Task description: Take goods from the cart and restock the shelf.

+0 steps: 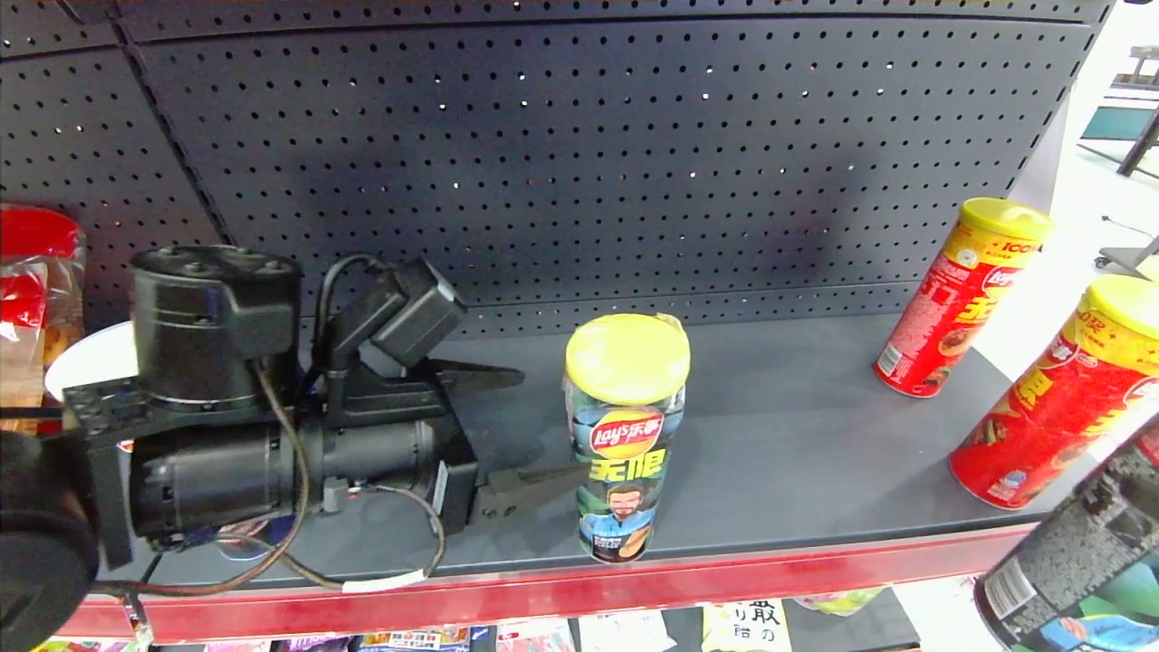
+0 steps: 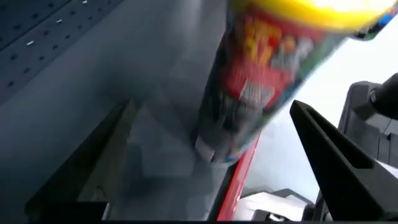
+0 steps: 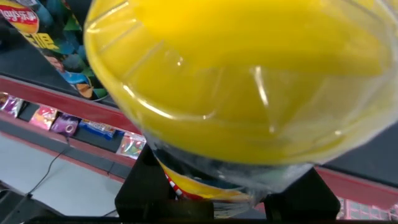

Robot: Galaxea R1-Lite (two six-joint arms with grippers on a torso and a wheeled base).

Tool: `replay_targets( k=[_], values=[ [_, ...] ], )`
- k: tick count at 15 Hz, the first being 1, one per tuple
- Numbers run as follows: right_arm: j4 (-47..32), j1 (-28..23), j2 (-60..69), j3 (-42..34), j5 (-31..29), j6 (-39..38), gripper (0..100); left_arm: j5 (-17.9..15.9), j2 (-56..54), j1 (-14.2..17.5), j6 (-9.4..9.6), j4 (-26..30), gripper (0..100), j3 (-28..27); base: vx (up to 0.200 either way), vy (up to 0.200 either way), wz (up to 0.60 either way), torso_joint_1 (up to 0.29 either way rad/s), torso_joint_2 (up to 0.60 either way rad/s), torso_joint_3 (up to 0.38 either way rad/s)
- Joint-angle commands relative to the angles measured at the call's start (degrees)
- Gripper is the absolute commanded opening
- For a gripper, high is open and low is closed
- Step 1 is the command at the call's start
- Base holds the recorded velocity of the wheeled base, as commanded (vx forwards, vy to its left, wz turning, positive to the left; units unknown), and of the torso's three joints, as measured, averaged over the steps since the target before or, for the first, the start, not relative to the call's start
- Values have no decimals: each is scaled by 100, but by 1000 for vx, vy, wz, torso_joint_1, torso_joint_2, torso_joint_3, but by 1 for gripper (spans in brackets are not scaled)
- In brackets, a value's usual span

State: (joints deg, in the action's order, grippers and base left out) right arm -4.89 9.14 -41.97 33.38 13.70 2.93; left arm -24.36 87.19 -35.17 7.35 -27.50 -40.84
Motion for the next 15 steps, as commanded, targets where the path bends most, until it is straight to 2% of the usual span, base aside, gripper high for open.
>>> replay_targets(
  k=[1,3,5,7,8,10,15],
  values=[
    [23,44,-1059,565,335,164,0,1,-738,72,12,17,100,559,0,0,0,0,0,0],
    [252,386,-1612,767,379,411,0,10,-1186,72,47,61,100,999,0,0,0,0,0,0],
    [867,641,-2324,951,388,402,0,212,-1485,63,47,105,100,1280,0,0,0,0,0,0],
    [1271,887,-3212,1479,396,411,0,247,-1758,45,56,228,100,1500,0,0,0,0,0,0],
    [1377,993,-3599,1813,405,411,0,247,-1863,37,117,307,100,1597,0,0,0,0,0,0],
    [1394,1107,-4161,2384,599,411,0,256,-2004,37,293,571,100,1614,0,0,0,0,0,0],
    [1658,1511,-5286,3228,660,437,0,432,-2294,37,302,984,100,1640,0,0,0,0,0,0]
  ],
)
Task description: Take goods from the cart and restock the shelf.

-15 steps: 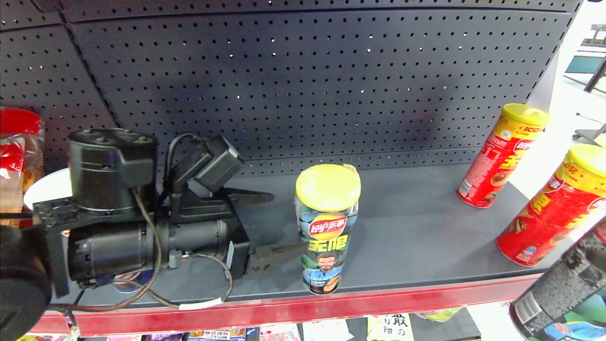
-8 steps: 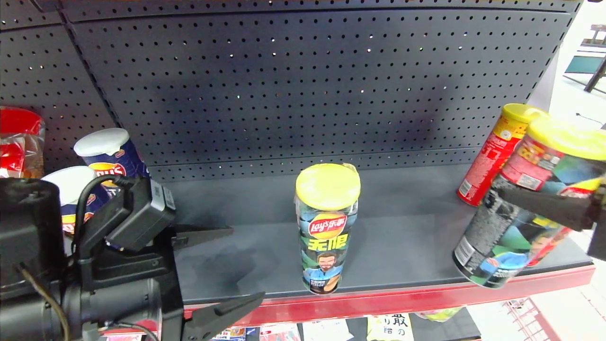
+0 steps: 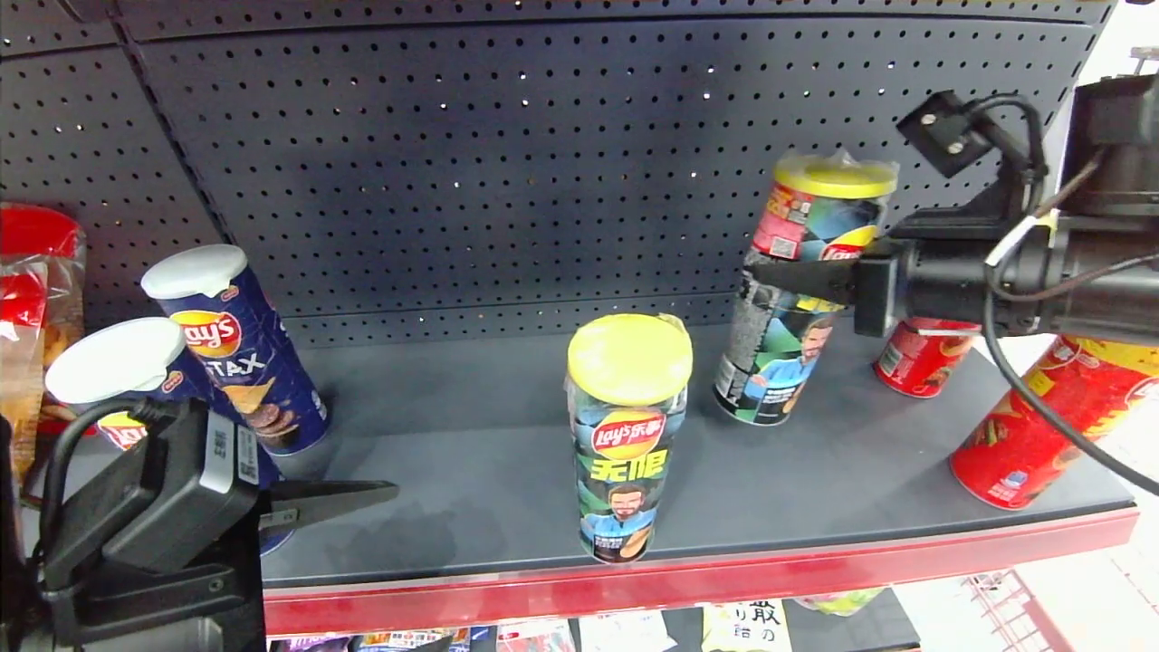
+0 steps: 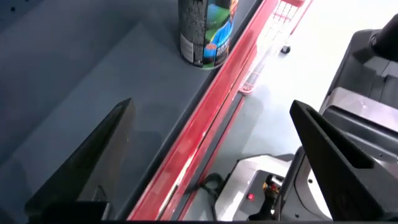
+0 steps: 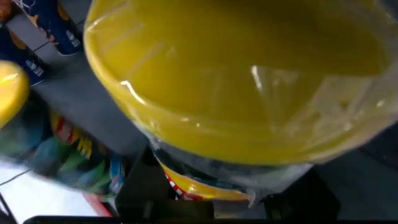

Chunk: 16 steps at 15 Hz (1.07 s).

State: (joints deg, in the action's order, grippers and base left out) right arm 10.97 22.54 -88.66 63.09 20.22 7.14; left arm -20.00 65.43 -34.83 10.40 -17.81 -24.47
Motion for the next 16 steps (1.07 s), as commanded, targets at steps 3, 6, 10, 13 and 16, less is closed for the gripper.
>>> replay_targets(
  k=[3,6,10,13,16],
  values=[
    [168,348,-978,494,105,15,0,120,-135,11,-20,23,100,12,0,0,0,0,0,0],
    [546,418,-1417,714,157,15,0,172,-153,11,-20,23,100,91,0,0,0,0,0,0],
    [608,558,-1628,846,148,15,0,190,-135,11,-29,23,100,82,0,0,0,0,0,0],
    [608,734,-1769,986,148,15,0,190,-135,11,-38,23,100,91,0,0,0,0,0,0],
    [608,848,-1900,1065,140,24,0,190,-135,11,-38,23,100,91,0,0,0,0,0,0]
  ],
)
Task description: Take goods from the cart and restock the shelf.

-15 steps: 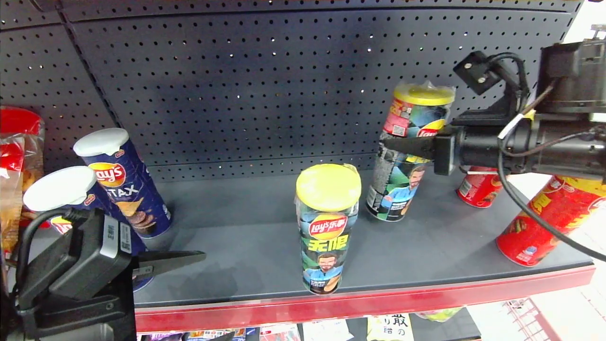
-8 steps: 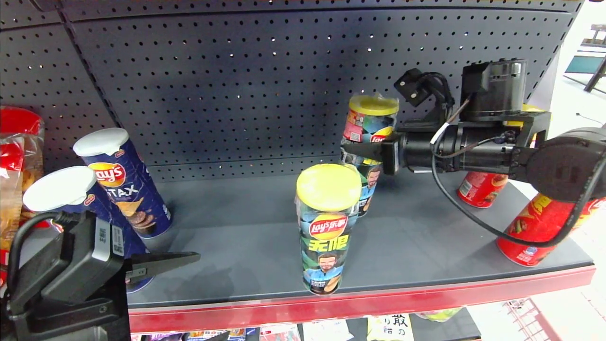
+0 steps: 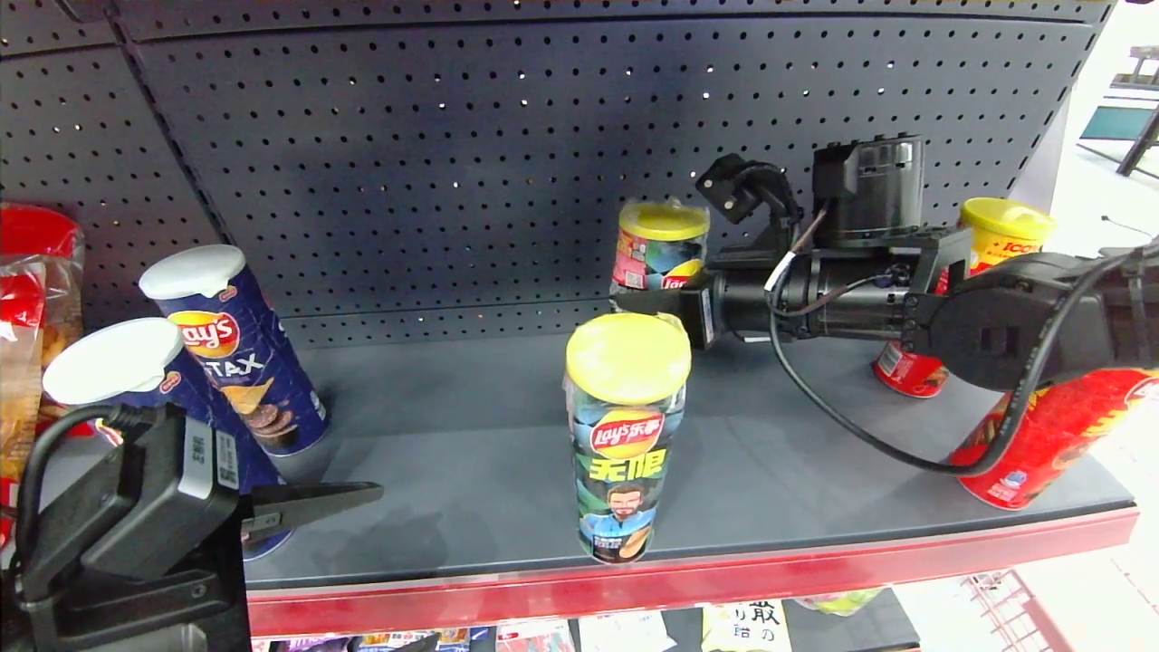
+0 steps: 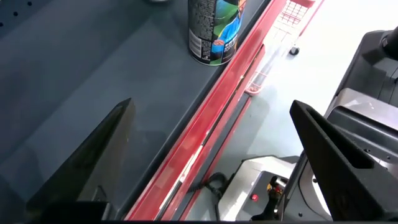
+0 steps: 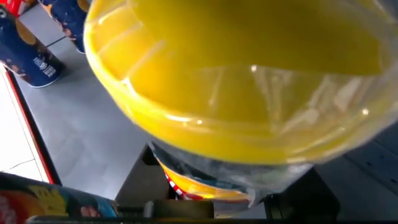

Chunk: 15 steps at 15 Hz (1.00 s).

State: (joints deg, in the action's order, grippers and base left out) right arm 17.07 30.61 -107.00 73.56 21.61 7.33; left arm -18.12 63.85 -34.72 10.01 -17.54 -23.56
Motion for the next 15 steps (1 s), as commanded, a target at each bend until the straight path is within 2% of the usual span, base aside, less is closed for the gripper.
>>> replay_targets(
  k=[1,15],
  values=[
    [-2,68,-76,9,-8,6,0,1,22,0,1,-4,100,1,0,0,0,0,0,0],
    [-2,103,-304,203,-26,41,0,-8,31,0,-8,-4,100,36,0,0,0,0,0,0]
  ],
)
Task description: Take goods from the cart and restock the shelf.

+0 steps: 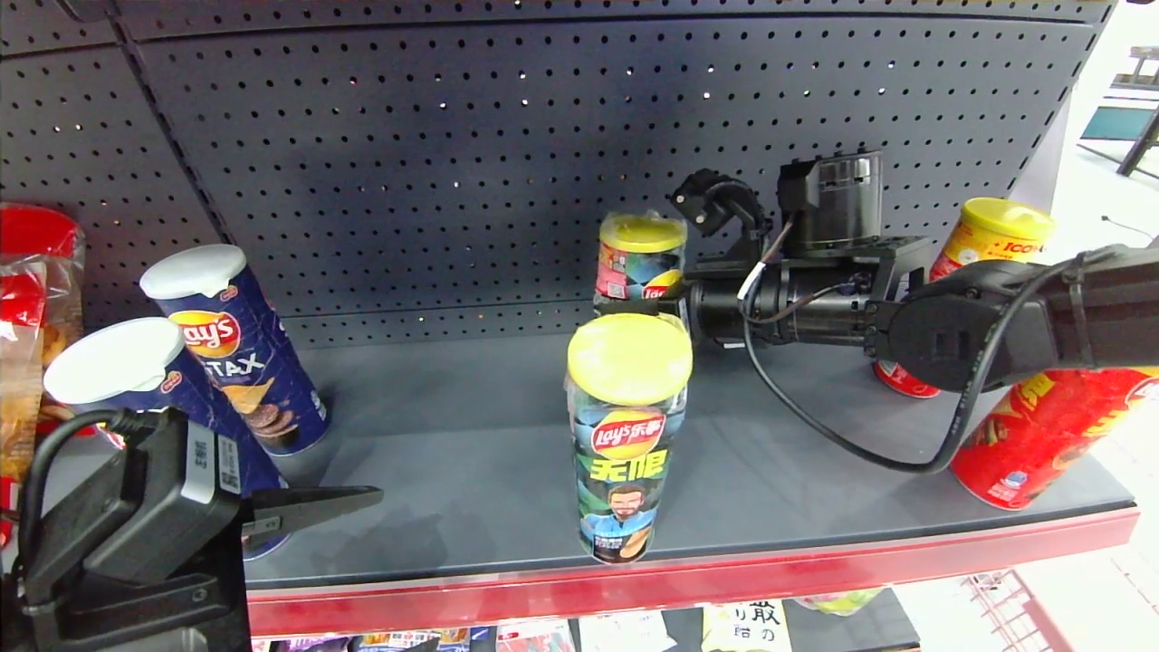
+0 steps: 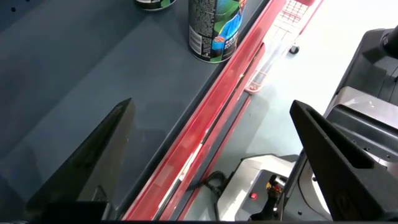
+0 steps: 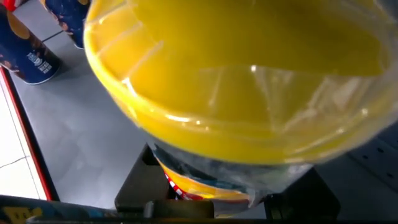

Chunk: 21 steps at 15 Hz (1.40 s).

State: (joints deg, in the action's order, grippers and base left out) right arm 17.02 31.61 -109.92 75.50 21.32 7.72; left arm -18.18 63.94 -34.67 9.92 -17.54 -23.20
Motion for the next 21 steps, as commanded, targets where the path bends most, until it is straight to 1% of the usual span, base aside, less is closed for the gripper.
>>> replay_targets(
  k=[1,4,5,8,18,20,21],
  values=[
    [3,12,-12,-9,4,2,0,7,22,4,1,-4,100,0,0,0,0,0,0,0],
    [3,47,-3,-61,-5,2,0,-2,22,4,1,-4,100,8,0,0,0,0,0,0],
    [3,47,6,-70,-5,2,100,-2,22,-5,-26,-4,100,8,0,0,0,0,0,0],
    [3,65,111,-246,-14,2,100,-2,13,4,-26,-4,100,8,0,0,0,0,0,0],
    [-6,21,1149,-1292,-146,-42,100,7,110,4,-34,-4,100,0,0,0,0,0,0,0],
    [-6,-138,1430,-1802,-163,-51,100,16,251,30,-34,-12,100,-9,0,0,0,0,0,0],
    [3,-225,1597,-2013,-304,-60,100,33,356,30,-26,-21,100,-53,0,0,0,0,0,0]
  ],
)
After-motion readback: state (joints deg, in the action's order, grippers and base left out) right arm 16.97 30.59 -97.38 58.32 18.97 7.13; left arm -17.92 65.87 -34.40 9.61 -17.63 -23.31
